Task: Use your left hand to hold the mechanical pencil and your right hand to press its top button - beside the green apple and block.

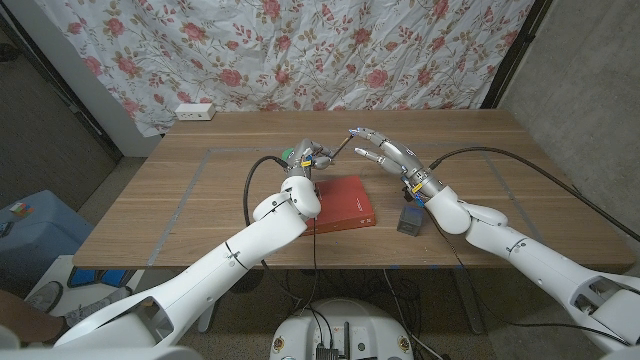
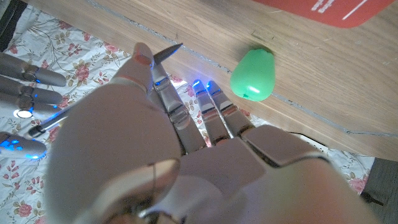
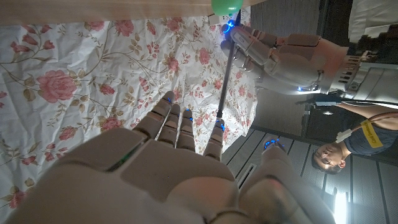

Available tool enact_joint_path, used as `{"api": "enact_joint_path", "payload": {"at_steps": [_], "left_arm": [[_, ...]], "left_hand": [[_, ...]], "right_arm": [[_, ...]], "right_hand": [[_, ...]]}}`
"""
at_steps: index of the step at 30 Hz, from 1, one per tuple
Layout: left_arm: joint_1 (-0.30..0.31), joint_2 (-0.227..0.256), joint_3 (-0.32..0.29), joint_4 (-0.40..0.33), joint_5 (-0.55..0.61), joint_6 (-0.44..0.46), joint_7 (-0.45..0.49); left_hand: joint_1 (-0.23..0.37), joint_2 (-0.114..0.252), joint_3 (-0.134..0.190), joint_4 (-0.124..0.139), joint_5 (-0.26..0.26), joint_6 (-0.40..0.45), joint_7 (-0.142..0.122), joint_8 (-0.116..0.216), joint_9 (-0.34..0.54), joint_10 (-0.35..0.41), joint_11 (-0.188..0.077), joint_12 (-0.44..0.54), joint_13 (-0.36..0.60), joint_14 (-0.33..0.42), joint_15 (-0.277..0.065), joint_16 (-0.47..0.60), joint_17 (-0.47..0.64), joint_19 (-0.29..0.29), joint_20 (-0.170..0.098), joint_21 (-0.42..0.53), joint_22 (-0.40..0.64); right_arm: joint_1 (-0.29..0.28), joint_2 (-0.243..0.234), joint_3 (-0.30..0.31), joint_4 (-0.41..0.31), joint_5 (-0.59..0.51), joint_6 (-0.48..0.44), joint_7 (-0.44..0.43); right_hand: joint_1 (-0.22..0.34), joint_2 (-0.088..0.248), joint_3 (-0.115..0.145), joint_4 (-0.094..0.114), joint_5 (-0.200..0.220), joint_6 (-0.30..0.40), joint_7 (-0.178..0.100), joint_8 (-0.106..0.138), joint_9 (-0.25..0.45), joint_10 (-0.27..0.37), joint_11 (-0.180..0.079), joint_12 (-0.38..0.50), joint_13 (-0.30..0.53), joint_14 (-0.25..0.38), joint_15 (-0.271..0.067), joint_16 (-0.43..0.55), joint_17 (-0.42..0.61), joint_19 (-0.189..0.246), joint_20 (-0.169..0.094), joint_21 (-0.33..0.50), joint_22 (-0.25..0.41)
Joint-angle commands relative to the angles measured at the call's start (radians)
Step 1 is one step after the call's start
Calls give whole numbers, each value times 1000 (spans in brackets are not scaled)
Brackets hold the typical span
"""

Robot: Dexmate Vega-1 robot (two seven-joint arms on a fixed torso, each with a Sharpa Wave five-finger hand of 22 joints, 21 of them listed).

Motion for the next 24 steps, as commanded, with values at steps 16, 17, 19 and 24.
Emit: {"api": "enact_joint_path", "payload": {"at_steps": [16,17,19,24], "left_arm": [[-6,2,6,4,9,-14,-7],[-6,0,6,4,9,-11,-7],[-6,1,6,3,10,-12,-8],[-8,2,7,5,12,-15,-10]], "left_hand": [[1,7,-4,1,6,8,2,8,5,30,-19,5,5,6,-163,-2,3,9,-40,4,3],[1,7,-4,1,6,8,2,8,5,29,-19,5,5,6,-163,-2,3,9,-40,4,3],[1,8,-4,1,6,8,2,8,5,30,-19,5,6,6,-164,-1,3,9,-40,4,3],[2,7,-5,1,6,9,1,9,5,30,-19,5,6,6,-164,-1,3,10,-41,4,3]], "right_arm": [[2,32,-11,33,33,27,26],[2,34,-11,35,33,29,24],[1,35,-11,33,30,24,24],[1,36,-14,33,33,19,34]], "right_hand": [[-11,1,2,-3,6,0,1,-5,2,-6,-4,5,0,-6,-7,0,3,-1,4,-1,4],[-11,1,2,-3,6,0,1,-5,2,-6,-5,5,0,-6,-7,0,3,-1,4,-1,4],[-11,1,3,-3,6,1,1,-5,2,-7,-5,5,0,-6,-7,0,3,-1,4,-1,4],[-11,1,3,-3,6,2,1,-5,2,-9,-4,4,0,-7,-7,0,3,-2,4,-1,4]]}}
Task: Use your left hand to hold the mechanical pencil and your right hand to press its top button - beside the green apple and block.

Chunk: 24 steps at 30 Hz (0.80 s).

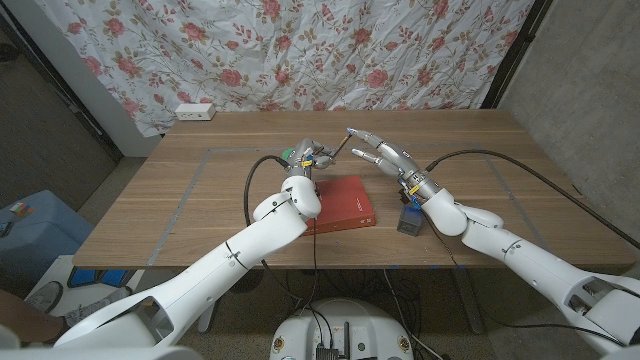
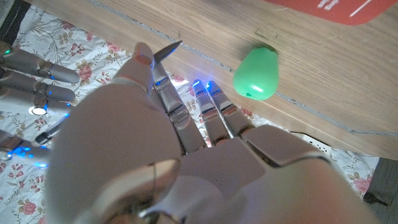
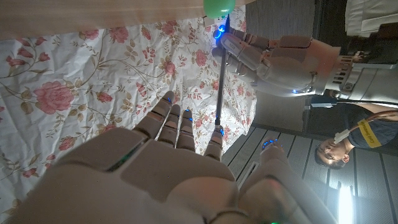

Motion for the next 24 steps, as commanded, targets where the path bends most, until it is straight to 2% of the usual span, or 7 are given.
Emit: {"api": "enact_joint_path", "payload": {"at_steps": [1,15,24], "left_arm": [[-5,2,3,3,5,-6,-5],[-1,3,-1,3,12,-11,-1],[4,4,-3,-8,12,5,-2]], "left_hand": [[-2,11,-5,1,6,9,2,5,5,30,-19,7,5,6,-163,-1,3,10,-41,4,3],[-1,12,-6,1,6,8,3,4,4,29,-19,6,5,6,-164,-2,3,9,-40,4,3],[-1,12,-7,1,6,9,2,5,5,30,-19,7,5,5,-164,-2,3,9,-41,4,3]], "right_arm": [[-2,11,-5,8,7,-4,11],[7,16,-20,17,16,-16,45],[9,20,-16,26,15,-10,24]], "right_hand": [[0,-9,3,-3,6,3,1,0,4,-6,-1,4,0,-3,-4,0,3,-2,4,-1,4],[-2,-8,3,-2,6,13,2,3,5,-9,0,4,0,-8,-4,-1,4,-5,4,-1,5],[-5,-6,3,-1,6,24,1,5,5,-15,-3,3,0,-14,-5,-3,5,-9,4,-2,5]]}}
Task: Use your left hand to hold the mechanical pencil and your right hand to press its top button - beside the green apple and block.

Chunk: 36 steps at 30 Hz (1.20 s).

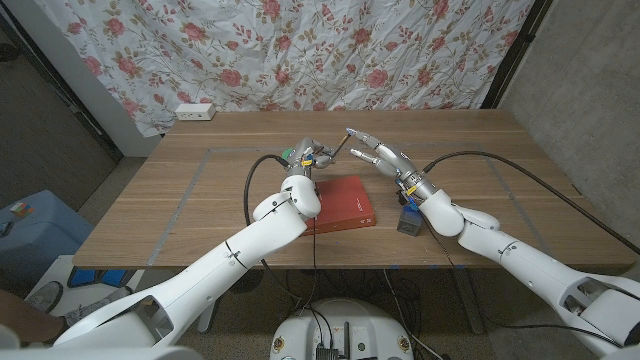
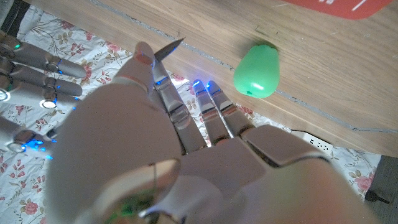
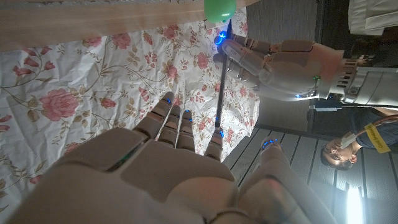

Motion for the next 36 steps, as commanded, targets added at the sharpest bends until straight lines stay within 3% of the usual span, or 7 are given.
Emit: {"api": "enact_joint_path", "payload": {"at_steps": [1,22,36], "left_arm": [[7,1,-4,-12,3,13,2],[11,17,-6,-28,5,28,-6],[-2,38,-4,-39,7,44,-26]], "left_hand": [[2,9,-2,-1,6,9,3,7,5,30,-19,5,5,5,-164,-2,3,9,-40,4,3],[3,10,-4,-1,6,11,1,8,6,31,-19,5,5,5,-163,-2,3,8,-39,4,3],[3,10,-5,-1,6,9,2,7,6,30,-19,5,5,5,-163,-2,3,7,-40,3,3]], "right_arm": [[3,5,1,9,2,1,-10],[-12,4,43,-5,5,15,-80],[-1,16,54,15,47,36,-62]], "right_hand": [[-5,-6,3,-1,6,13,5,6,5,-4,-4,3,0,-4,0,-3,5,-3,-2,-1,5],[-4,-8,5,-3,6,18,4,4,5,8,-3,9,0,4,-1,1,5,2,-1,1,4],[-5,-9,5,-4,6,23,5,4,5,17,-2,13,0,12,-1,4,5,10,-1,4,4]]}}
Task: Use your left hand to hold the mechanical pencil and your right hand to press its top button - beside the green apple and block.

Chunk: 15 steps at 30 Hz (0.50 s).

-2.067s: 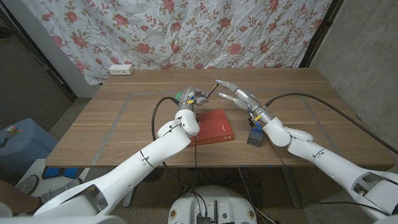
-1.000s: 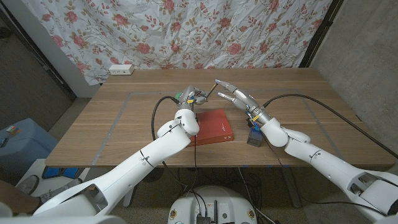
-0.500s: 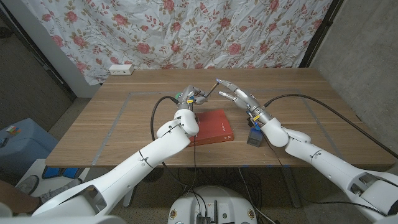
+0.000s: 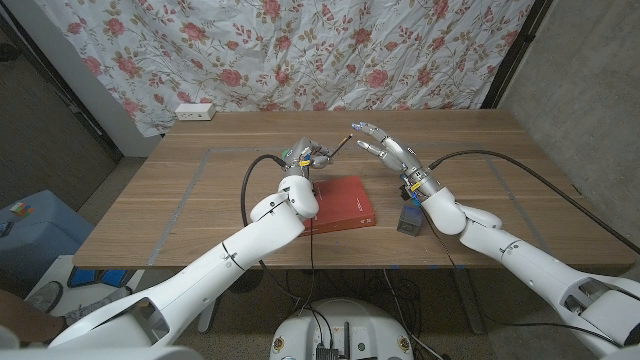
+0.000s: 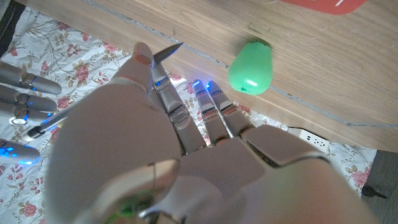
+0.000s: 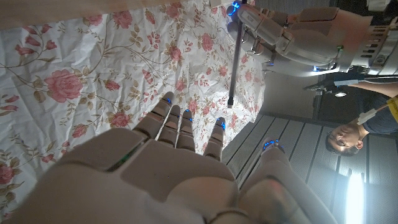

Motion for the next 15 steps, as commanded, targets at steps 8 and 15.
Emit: {"api": "enact_joint_path", "payload": {"at_steps": [8,15], "left_arm": [[-29,43,6,-26,3,34,-45],[-62,78,19,-59,8,81,-92]], "left_hand": [[5,9,-2,1,7,6,-1,5,-1,30,-19,5,5,4,-163,-2,2,7,-39,3,3],[4,7,-4,1,7,7,-2,6,1,30,-19,5,5,2,-162,-3,2,4,-39,2,3]], "right_arm": [[16,25,22,42,93,27,45],[13,27,34,36,105,4,58]], "right_hand": [[2,-2,5,-4,6,9,-4,-3,2,16,1,6,0,12,2,4,5,12,-1,4,4],[1,-2,5,-4,6,11,-4,-4,2,21,2,7,0,14,3,5,5,14,-1,5,4]]}}
